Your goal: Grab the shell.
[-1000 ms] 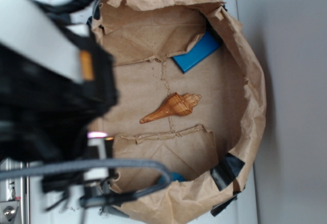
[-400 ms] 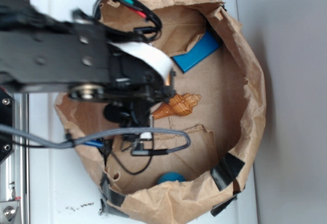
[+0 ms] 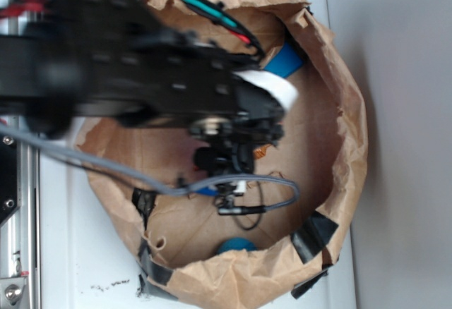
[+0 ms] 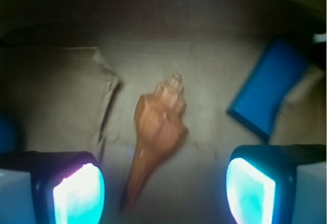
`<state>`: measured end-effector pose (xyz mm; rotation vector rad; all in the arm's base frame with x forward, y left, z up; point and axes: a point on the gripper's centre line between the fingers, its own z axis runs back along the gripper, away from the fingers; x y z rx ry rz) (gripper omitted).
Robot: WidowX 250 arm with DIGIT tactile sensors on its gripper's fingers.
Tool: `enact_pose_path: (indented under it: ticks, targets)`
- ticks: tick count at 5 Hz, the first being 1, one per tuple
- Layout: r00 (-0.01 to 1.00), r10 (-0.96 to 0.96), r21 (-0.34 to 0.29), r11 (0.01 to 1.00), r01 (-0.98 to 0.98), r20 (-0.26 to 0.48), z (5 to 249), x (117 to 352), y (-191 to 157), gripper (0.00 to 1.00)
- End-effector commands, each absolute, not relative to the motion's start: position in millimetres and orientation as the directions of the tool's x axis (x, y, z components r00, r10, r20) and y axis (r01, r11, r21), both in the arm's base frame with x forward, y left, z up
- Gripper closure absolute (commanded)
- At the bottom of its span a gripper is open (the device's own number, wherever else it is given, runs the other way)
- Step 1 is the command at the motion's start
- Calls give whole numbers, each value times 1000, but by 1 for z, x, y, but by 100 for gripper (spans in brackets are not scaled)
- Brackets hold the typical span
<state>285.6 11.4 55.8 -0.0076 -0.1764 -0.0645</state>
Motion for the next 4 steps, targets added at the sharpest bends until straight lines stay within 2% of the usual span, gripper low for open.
enact_pose_path:
  ticks: [1, 2, 3, 4]
  targets:
    - [964, 171, -97, 983, -153, 203, 51, 318, 12, 0]
    - [960, 172, -70, 985, -160, 220, 50, 318, 10, 0]
    - [952, 186, -55, 982, -178, 242, 47, 314, 14, 100]
    - [936, 143, -44, 990, -136, 321, 55, 304, 12, 100]
